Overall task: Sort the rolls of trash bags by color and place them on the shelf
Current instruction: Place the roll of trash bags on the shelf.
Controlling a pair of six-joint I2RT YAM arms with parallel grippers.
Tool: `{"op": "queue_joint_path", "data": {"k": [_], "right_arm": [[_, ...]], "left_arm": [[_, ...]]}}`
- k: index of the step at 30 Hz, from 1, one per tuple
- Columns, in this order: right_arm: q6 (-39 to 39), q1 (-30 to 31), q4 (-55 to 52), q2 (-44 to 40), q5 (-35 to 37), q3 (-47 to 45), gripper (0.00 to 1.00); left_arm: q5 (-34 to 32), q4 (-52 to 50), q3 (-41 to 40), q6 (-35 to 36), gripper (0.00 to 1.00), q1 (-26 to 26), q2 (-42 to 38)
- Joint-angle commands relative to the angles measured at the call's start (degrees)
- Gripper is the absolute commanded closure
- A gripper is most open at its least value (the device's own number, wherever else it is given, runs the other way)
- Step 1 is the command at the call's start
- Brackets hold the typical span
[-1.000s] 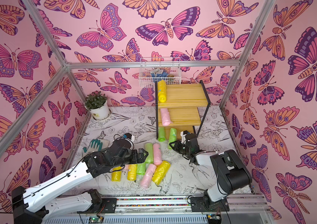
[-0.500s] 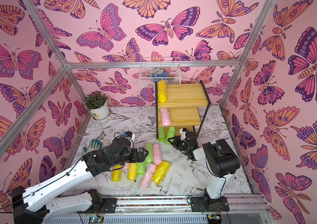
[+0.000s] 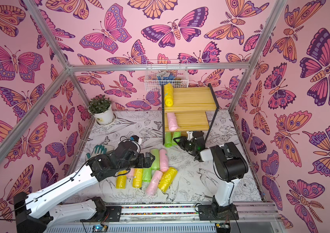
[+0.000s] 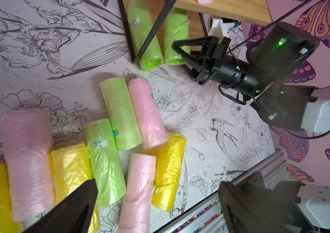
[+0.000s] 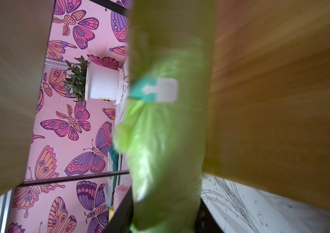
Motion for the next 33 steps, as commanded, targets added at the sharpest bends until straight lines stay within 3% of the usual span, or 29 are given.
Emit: {"op": "queue_joint_path", "data": {"k": [1,6,14,23,30,33], "right_arm": [[-2.85,-0.54,-2.65,0.39,-0.44,2.42,0.52],[-3.92,-0.63,-5.17,-0.03,-0.21,3.18,0.36],[-6.08,-0.59,-11.83,-2.16,-0.49,2.5,0.34],[-13.12,-0.57,-27.44,-11.37,2.63,0.2,0.33],[-17.29,-0.06,-40.73,-24.17,3.72,-2.52,0.32],[-19.51,1.77,-50.38,-32.78,7.91,-4.06,0.32]], "left_arm": [[-0.82,-1.62,1.06,1.3,0.0,0.53,-0.08],[-0.82,-2.02,1.13,1.38,0.0,0.53,-0.18],[-1.53,-3.61,1.42,1.47,0.0,0.71,-0.54],[2.37,-7.52,2.57,3.55,0.0,0.58,2.08],[4.8,-12.38,7.66,5.34,0.02,-3.43,11.32],[4.28,-14.29,10.23,6.05,0.04,-6.3,15.96]]}}
